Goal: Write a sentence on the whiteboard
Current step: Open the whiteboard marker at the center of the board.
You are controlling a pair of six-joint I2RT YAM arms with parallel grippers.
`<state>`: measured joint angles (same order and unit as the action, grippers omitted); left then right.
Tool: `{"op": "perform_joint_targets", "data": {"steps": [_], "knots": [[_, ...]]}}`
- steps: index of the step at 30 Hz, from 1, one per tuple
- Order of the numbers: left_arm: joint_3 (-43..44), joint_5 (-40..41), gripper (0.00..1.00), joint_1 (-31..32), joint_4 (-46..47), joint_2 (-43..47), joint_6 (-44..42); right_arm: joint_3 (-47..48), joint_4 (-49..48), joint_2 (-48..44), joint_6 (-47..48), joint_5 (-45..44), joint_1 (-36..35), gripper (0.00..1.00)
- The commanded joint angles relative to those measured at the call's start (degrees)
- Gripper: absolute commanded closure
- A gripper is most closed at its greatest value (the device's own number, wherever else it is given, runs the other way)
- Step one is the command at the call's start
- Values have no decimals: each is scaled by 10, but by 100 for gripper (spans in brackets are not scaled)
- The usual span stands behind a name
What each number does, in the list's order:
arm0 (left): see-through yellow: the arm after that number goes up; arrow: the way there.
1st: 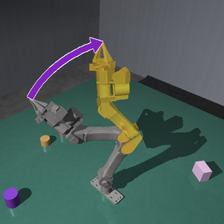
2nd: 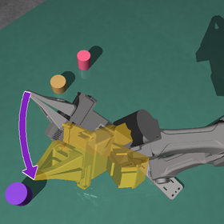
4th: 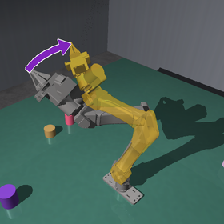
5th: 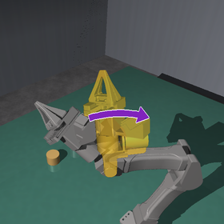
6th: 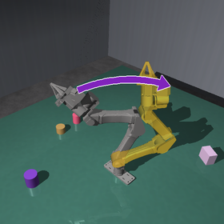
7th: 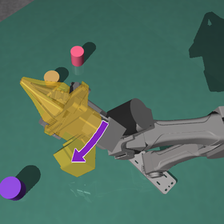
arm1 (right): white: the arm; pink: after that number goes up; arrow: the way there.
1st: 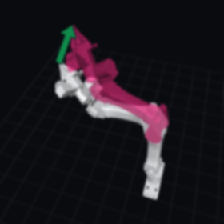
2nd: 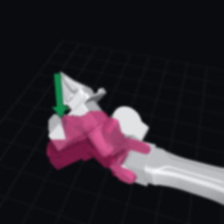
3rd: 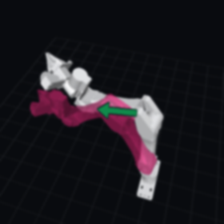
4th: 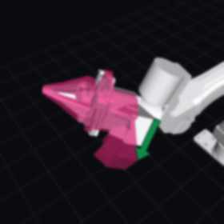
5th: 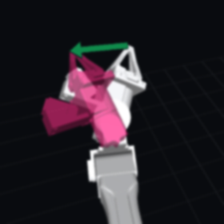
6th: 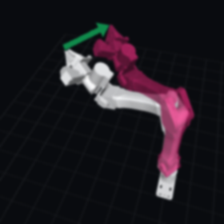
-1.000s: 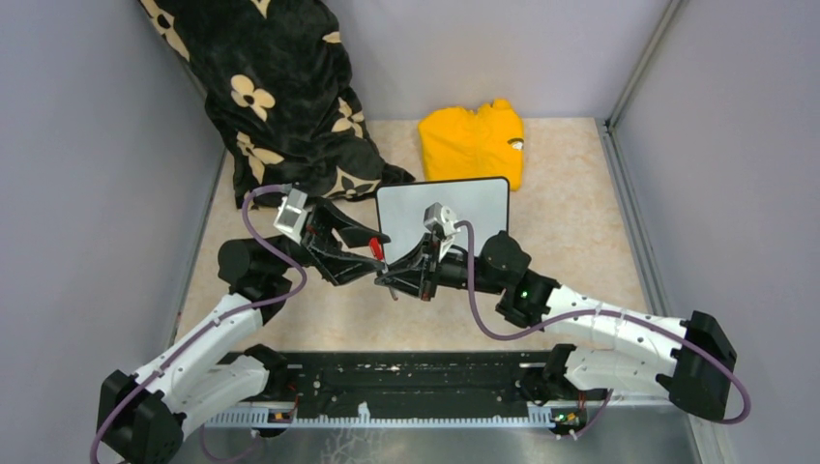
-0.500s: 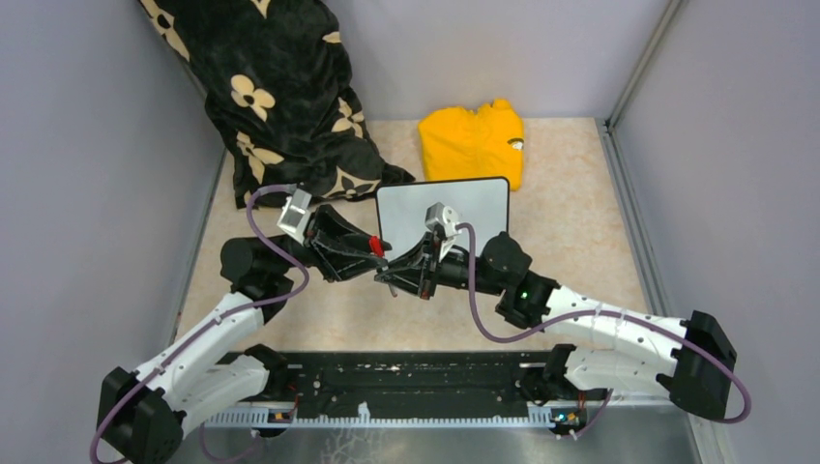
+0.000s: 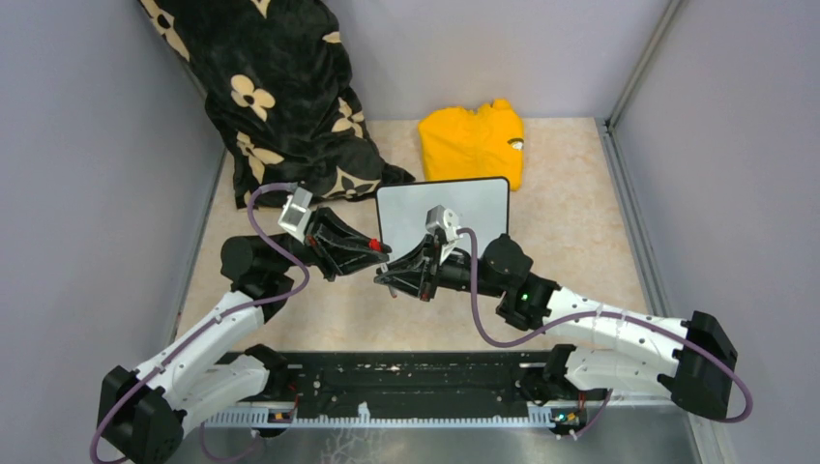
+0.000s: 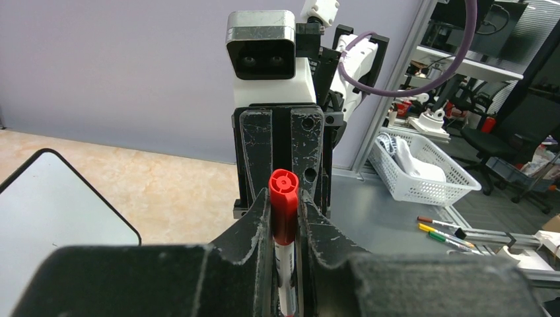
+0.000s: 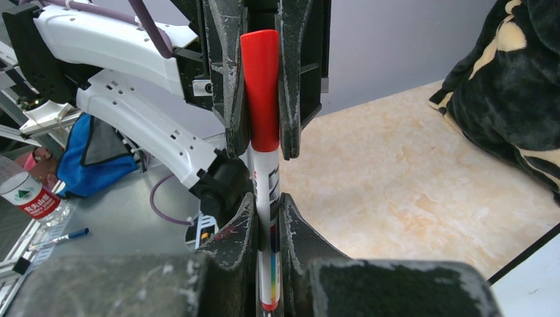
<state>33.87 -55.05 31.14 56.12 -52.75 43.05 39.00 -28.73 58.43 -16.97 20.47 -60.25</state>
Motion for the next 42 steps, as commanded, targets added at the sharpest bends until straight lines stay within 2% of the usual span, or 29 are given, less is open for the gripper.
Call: {"op": "perform_joint_targets", "data": {"steps": [1, 12, 42], "knots": [[9, -1, 100, 5, 16, 9, -2, -5, -16, -12, 9, -21, -2, 100], [-7, 33, 100, 5, 13, 30, -12, -62, 8, -25, 6, -36, -2, 100], [-21, 107, 100, 4, -20, 39, -41, -108, 1, -44, -21, -57, -19, 100]]}}
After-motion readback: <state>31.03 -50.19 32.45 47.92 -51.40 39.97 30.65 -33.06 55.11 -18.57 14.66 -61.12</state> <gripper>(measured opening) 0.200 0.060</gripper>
